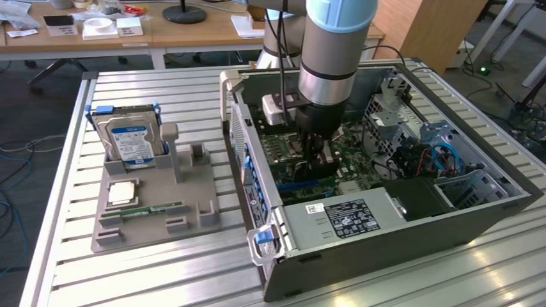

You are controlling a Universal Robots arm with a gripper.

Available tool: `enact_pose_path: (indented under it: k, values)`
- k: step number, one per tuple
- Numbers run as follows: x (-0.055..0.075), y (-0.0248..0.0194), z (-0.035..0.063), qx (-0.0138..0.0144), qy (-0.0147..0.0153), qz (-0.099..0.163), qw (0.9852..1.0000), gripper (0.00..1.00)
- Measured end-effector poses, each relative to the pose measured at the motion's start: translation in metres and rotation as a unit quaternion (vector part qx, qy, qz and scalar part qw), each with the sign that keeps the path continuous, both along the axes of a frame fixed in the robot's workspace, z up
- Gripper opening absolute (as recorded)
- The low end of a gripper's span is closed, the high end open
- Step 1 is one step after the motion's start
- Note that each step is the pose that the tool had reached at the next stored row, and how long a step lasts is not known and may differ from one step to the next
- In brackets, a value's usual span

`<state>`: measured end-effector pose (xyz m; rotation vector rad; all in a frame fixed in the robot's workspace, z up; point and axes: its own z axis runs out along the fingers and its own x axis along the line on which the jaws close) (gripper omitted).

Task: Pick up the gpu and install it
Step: 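Insert the gpu into the slot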

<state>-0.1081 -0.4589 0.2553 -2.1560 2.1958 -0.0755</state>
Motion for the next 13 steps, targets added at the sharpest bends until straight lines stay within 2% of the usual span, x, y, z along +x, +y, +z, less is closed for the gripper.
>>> enact_pose_path:
  k: [13]
  values:
    - [0.0000, -0.0009, -0.0021, 0.0000, -0.0001, 0.000, 1.0000, 0.26]
